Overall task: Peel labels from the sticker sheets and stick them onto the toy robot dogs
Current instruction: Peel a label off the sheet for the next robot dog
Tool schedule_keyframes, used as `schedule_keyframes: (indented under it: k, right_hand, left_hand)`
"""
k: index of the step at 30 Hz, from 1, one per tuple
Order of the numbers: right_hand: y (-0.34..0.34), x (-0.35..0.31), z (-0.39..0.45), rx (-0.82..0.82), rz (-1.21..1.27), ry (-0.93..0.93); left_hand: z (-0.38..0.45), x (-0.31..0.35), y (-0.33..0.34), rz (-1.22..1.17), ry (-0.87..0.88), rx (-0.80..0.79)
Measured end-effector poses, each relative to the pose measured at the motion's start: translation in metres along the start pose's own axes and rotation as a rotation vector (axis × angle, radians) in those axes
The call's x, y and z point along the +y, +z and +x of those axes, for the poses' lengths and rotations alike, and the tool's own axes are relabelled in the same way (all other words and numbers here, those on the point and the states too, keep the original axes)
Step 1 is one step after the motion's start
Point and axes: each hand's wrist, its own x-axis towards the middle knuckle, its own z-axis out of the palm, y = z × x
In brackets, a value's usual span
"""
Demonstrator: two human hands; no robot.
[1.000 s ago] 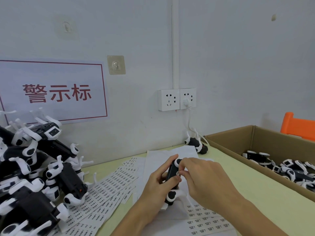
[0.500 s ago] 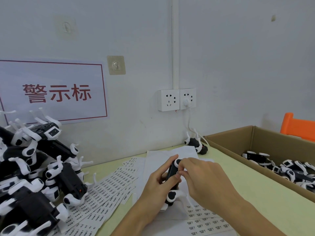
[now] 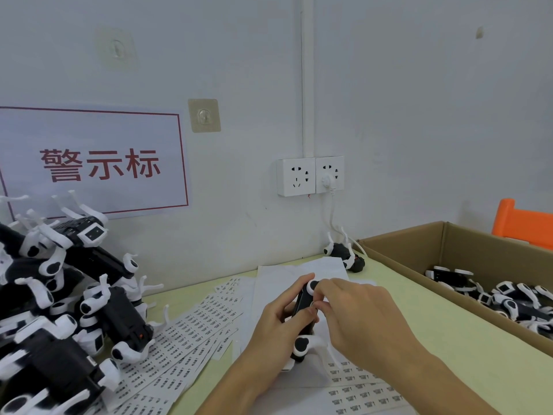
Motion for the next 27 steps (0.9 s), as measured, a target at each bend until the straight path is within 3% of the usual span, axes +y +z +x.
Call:
schedule_keyframes:
  k: [15,27]
  right_hand:
    - [-0.0049,-0.0044,0.0003,0.060,0.008,0.114]
    - [-0.0012,-0.0045,0.0032,0.089,0.153,0.163]
  left_hand:
    - [0.0011,-0.0005,0.0018,0.005,0.032,-0.022]
    - [0.0003,0.0018,0.0015,0.033,0.044,-0.028]
